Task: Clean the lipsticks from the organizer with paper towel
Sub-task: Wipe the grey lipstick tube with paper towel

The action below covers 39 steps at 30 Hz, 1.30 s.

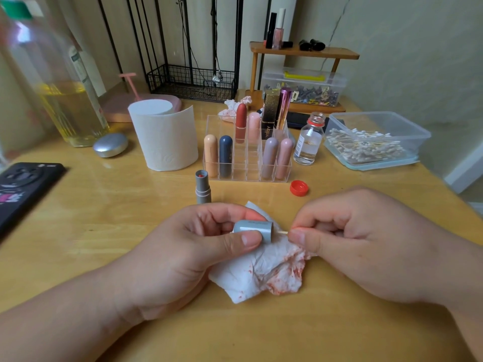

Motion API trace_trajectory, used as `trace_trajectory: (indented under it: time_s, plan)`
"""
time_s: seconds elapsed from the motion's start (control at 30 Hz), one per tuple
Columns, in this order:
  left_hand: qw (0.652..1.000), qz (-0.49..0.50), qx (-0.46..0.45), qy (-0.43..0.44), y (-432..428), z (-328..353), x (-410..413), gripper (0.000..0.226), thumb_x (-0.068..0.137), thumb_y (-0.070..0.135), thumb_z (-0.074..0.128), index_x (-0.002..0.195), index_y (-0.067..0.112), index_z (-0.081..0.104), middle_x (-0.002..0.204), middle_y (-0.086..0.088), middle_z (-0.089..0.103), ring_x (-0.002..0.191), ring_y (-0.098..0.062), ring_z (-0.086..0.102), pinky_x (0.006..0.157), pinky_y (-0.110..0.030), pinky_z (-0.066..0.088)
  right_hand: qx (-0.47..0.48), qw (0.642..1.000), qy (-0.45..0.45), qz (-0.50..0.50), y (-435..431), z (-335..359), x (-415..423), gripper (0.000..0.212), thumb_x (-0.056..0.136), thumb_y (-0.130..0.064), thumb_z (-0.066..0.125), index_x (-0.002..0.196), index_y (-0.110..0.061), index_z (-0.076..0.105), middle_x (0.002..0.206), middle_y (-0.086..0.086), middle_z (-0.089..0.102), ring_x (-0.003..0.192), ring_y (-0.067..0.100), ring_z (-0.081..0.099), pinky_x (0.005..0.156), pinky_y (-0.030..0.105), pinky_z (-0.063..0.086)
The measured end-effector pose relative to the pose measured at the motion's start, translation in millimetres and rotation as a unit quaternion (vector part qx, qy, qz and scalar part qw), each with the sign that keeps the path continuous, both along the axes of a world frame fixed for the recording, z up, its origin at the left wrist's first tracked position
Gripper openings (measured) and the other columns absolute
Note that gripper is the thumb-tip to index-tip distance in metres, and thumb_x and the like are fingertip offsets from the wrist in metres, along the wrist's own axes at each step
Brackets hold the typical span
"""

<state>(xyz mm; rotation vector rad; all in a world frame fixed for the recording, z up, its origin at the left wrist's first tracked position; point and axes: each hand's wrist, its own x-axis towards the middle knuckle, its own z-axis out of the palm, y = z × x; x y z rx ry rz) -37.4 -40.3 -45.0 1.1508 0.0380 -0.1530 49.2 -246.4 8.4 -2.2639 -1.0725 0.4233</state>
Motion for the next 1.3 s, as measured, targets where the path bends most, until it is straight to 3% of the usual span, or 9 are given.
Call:
trace_trajectory:
  time_s: [0.1, 0.23, 0.47, 0.63, 0.9, 0.93, 1.03, 1.17, 1.3]
  plan:
    - [1.000, -0.003, 0.006, -0.008, 0, 0, -1, 0.021, 0.077, 0.007, 0.070, 0.097, 0.005, 0.076, 0.095, -0.019, 0.073, 0.086, -0.026, 0.070, 0.079, -0.033, 0.058, -0.004, 0.999, 0.038, 0.017, 0, 4, -3, 0.017, 0.093, -0.036, 0.062, 0.082, -0.027, 0.071, 0.063, 0.011, 0.064, 0.056, 0.031, 0.055, 0.051, 0.040, 0.049]
    - [1.000, -0.017, 0.017, -0.015, -1, 1, -1, 0.021, 0.079, 0.008, 0.069, 0.098, 0.006, 0.076, 0.099, -0.020, 0.073, 0.090, -0.029, 0.069, 0.082, -0.034, 0.057, 0.022, 0.997, 0.060, 0.037, -1, 6, -4, 0.017, 0.094, -0.029, 0.062, 0.079, -0.024, 0.069, 0.054, 0.007, 0.058, 0.047, 0.023, 0.048, 0.047, 0.032, 0.041]
    - [1.000, -0.012, 0.007, -0.014, 0, -1, 0, 0.023, 0.077, 0.006, 0.069, 0.099, 0.003, 0.075, 0.100, -0.022, 0.072, 0.091, -0.030, 0.069, 0.082, -0.034, 0.057, 0.024, 0.999, -0.026, 0.006, 1, 2, -4, 0.023, 0.092, -0.039, 0.054, 0.077, -0.024, 0.062, 0.055, 0.003, 0.055, 0.045, 0.011, 0.043, 0.044, 0.025, 0.037]
    - [0.999, -0.026, 0.007, -0.026, 1, 0, -1, 0.021, 0.080, 0.007, 0.078, 0.101, 0.004, 0.074, 0.098, -0.019, 0.073, 0.089, -0.027, 0.070, 0.080, -0.033, 0.057, -0.004, 0.999, 0.037, 0.019, -3, -1, -2, 0.020, 0.095, -0.035, 0.059, 0.079, -0.024, 0.064, 0.049, -0.002, 0.046, 0.046, 0.011, 0.038, 0.046, 0.026, 0.037]
    - [0.999, -0.024, -0.046, -0.016, 3, 0, 0, 0.023, 0.078, 0.006, 0.073, 0.102, 0.003, 0.073, 0.099, -0.020, 0.072, 0.089, -0.029, 0.071, 0.082, -0.036, 0.057, 0.059, 0.994, 0.076, 0.048, -8, 8, 7, 0.013, 0.083, -0.038, 0.072, 0.078, -0.027, 0.074, 0.070, 0.001, 0.067, 0.066, 0.023, 0.059, 0.064, 0.040, 0.051]
    - [0.998, -0.019, -0.055, -0.012, 5, 1, 0, 0.025, 0.077, 0.006, 0.073, 0.101, 0.003, 0.073, 0.098, -0.020, 0.071, 0.089, -0.029, 0.070, 0.081, -0.036, 0.057, 0.071, 0.993, 0.080, 0.042, -9, 10, 10, 0.014, 0.081, -0.038, 0.075, 0.077, -0.024, 0.075, 0.068, 0.000, 0.067, 0.063, 0.019, 0.060, 0.062, 0.035, 0.051]
    - [0.999, -0.013, -0.052, -0.008, 6, 0, 0, 0.026, 0.073, 0.006, 0.074, 0.099, 0.002, 0.071, 0.094, -0.022, 0.067, 0.086, -0.032, 0.067, 0.081, -0.037, 0.056, 0.123, 0.987, 0.090, -0.041, -15, 10, 26, 0.013, 0.080, -0.022, 0.076, 0.071, -0.012, 0.074, 0.049, -0.007, 0.059, 0.043, 0.001, 0.049, 0.047, 0.009, 0.037]
    - [0.999, -0.014, -0.036, -0.015, 3, -1, -1, 0.025, 0.070, 0.005, 0.075, 0.094, 0.001, 0.071, 0.088, -0.022, 0.066, 0.080, -0.029, 0.067, 0.075, -0.033, 0.057, 0.065, 0.980, -0.005, -0.186, -12, -18, 55, 0.014, 0.083, -0.024, 0.077, 0.071, -0.018, 0.074, 0.062, 0.009, 0.067, 0.050, 0.010, 0.049, 0.050, 0.026, 0.040]
    - [1.000, -0.018, -0.009, -0.016, 3, 1, -2, 0.028, 0.068, 0.007, 0.076, 0.094, 0.000, 0.071, 0.090, -0.023, 0.065, 0.082, -0.032, 0.065, 0.076, -0.034, 0.057, -0.011, 0.965, -0.032, -0.261, -4, -37, 70, 0.018, 0.082, -0.029, 0.078, 0.069, -0.018, 0.072, 0.056, -0.005, 0.063, 0.044, 0.003, 0.048, 0.046, 0.022, 0.038]
